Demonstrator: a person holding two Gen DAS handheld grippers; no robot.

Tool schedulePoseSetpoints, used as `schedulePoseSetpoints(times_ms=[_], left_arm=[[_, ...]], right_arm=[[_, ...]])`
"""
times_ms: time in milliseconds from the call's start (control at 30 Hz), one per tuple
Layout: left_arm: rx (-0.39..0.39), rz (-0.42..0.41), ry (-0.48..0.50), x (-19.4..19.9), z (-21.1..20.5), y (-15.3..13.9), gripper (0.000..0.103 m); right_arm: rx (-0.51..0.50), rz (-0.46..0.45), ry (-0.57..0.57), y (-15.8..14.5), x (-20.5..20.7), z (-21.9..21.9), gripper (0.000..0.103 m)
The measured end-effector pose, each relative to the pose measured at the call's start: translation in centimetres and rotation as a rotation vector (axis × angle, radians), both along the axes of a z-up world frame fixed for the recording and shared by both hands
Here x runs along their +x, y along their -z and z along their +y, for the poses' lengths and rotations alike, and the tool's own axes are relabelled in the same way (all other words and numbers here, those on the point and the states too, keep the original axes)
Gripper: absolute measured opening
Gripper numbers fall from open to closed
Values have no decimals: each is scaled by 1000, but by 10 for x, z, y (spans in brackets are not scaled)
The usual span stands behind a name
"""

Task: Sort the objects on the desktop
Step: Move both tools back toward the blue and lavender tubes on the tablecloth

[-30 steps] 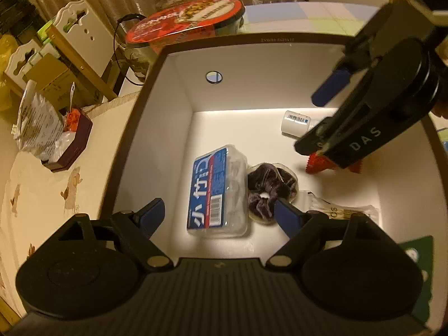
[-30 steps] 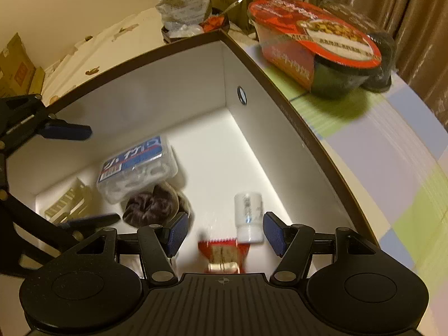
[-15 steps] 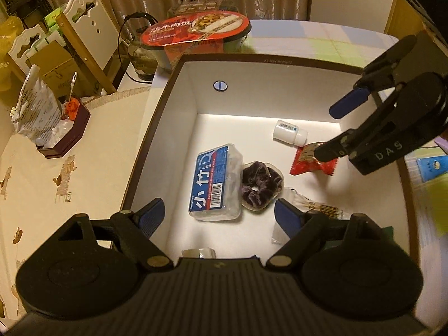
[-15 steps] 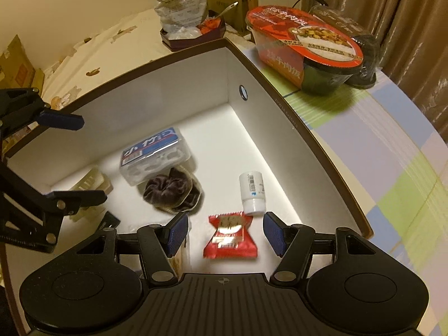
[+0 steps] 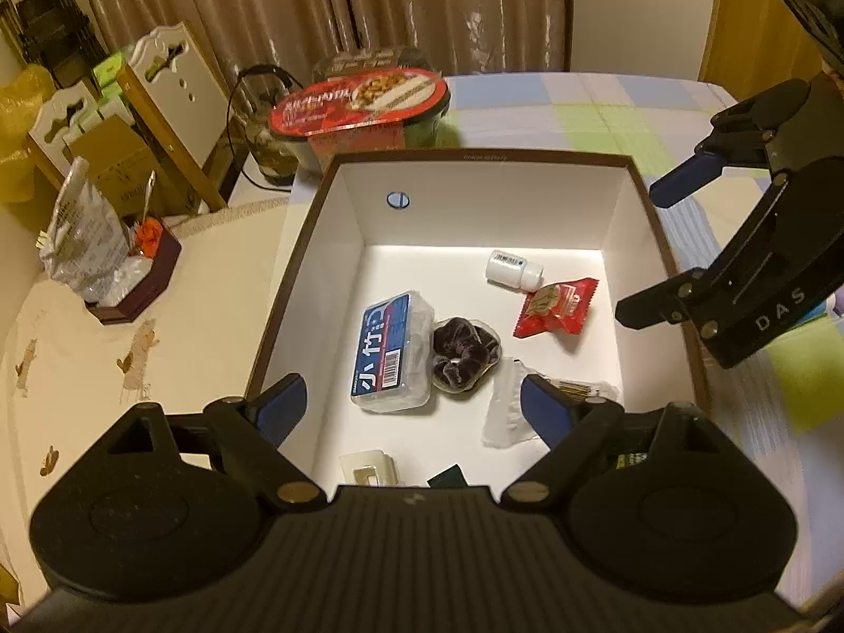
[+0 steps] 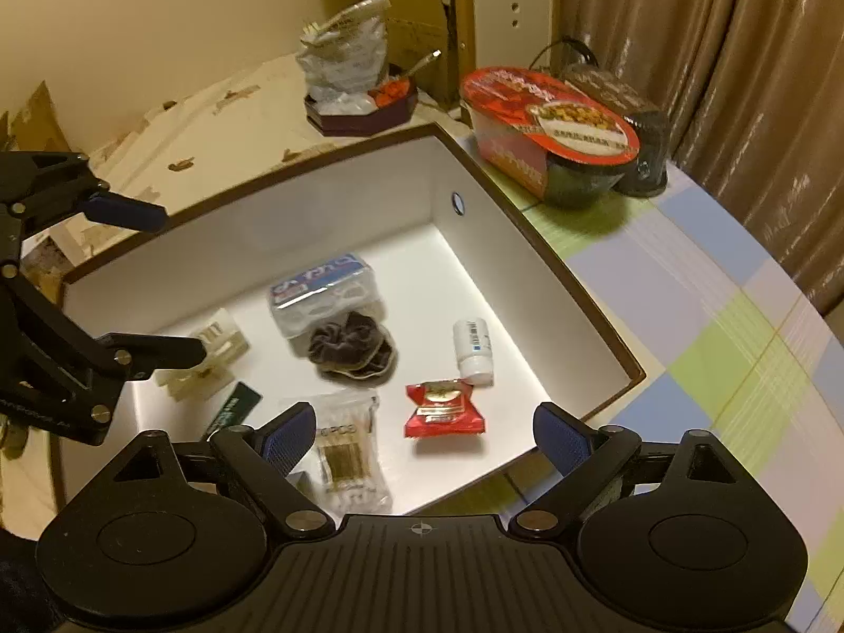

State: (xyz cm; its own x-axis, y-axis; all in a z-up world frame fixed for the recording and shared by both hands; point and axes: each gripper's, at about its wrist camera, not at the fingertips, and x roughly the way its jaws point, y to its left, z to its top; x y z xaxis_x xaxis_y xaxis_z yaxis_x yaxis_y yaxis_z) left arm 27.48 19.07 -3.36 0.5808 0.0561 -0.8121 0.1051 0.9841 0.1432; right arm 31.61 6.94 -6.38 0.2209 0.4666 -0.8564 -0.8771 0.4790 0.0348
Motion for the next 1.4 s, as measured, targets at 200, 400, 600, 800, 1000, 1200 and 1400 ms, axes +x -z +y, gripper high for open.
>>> schedulePoseSetpoints(times_ms=[200, 400, 600, 800, 1000, 1200, 1400], left_arm=[[11, -34, 3, -18, -9, -14, 90], [20, -55, 5, -38, -16, -26, 91], [36, -74, -4, -58, -24, -34, 94], [38, -82, -15, -76, -32, -39, 94], [37, -88, -22, -97, -46, -42, 95], [32, -91, -36, -112, -59, -45, 95], [31, -83, -55, -127, -70, -44, 96]], right_arm=[[17, -23, -2, -10, -18, -9, 92], [36, -36, 1, -17, -34, -19, 92], [50, -52, 11, -22, -48, -30, 92], [63, -64, 5, -28, -65, -44, 92], [75, -74, -5, -36, -81, -59, 92], [88, -78, -17, -41, -93, -73, 92], [99, -73, -33, -44, -103, -84, 92]])
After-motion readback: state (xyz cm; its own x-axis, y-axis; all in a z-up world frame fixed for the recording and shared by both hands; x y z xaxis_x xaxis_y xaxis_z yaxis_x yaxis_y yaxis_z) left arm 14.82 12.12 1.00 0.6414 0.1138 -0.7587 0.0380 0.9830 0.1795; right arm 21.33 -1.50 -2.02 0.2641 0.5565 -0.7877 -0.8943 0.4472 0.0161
